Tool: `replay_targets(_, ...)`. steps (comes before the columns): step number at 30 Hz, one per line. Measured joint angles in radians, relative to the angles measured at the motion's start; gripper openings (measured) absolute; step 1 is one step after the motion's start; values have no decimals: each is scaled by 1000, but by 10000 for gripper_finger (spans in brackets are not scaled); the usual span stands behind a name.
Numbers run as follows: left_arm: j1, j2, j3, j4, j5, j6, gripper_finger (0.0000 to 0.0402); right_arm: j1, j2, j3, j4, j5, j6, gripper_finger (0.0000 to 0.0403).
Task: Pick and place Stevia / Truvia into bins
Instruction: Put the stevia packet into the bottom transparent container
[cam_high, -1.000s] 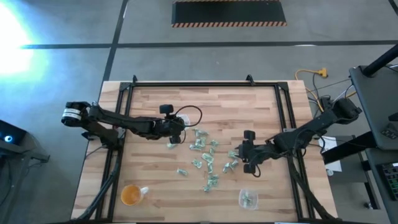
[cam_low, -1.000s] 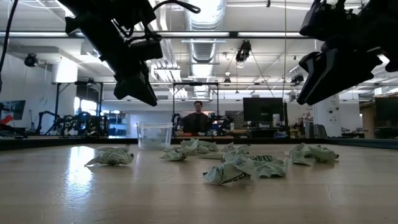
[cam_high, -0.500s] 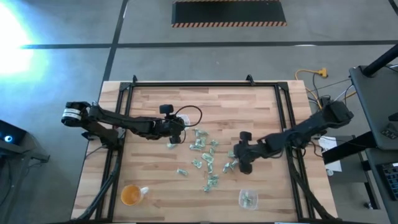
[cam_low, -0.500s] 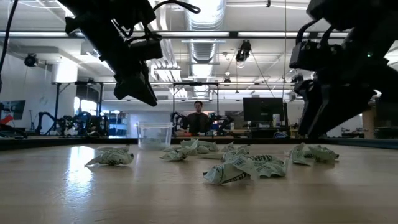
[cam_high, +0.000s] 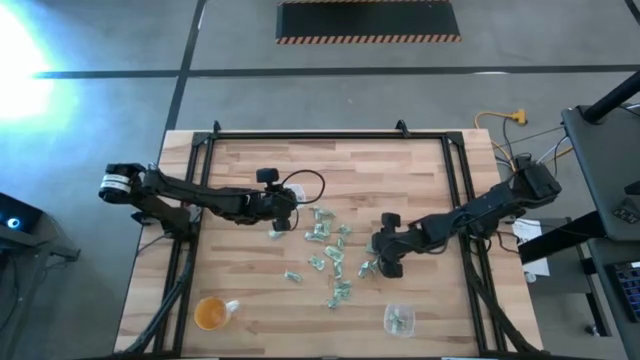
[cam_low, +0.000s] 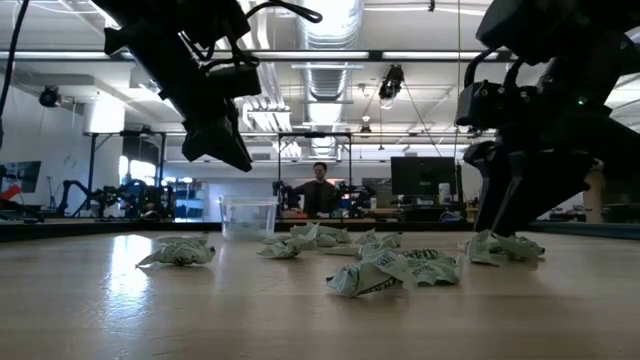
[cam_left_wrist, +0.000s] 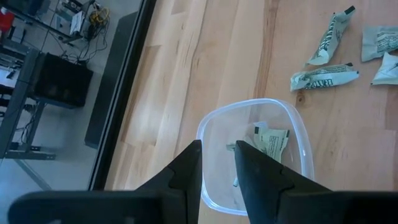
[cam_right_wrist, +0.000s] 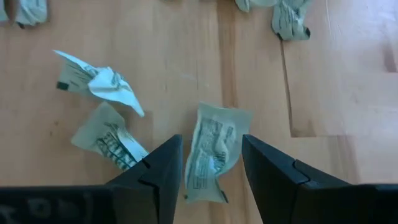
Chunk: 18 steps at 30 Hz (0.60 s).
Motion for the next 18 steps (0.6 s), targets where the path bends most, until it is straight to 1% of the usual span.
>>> replay_targets(10, 0, 0, -4, 0, 0, 0, 80, -22, 26, -2, 1, 4, -10, 138)
replay_targets(18, 0, 0, -5, 1, 0, 0, 80, -24, 30, -3, 0, 8, -26, 103)
